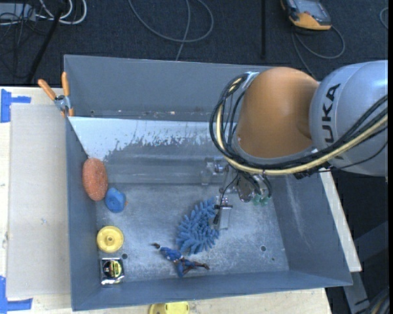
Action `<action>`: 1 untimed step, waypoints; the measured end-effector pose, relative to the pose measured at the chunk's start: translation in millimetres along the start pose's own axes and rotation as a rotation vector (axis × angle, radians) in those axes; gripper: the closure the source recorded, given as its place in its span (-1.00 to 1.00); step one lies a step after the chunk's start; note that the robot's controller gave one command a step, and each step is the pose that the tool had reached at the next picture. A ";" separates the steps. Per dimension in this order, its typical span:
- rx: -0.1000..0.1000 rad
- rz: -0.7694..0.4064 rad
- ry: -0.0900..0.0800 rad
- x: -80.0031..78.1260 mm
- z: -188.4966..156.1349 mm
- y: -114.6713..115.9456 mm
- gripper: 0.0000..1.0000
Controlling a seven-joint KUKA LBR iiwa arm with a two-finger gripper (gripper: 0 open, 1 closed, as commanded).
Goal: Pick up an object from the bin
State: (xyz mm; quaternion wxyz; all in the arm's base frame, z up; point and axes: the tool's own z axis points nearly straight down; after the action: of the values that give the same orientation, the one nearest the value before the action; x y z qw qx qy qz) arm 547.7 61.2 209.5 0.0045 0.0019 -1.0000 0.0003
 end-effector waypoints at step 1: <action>-0.001 0.002 -0.007 -1.4 -4.5 -0.3 -1.00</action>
Offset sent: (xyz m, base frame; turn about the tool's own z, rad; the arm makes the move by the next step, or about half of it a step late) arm -0.0143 -0.0105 -0.0698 -0.1004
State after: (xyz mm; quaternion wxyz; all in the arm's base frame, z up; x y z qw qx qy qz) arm 549.1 60.9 214.0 0.0008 0.0010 -1.0000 -0.0001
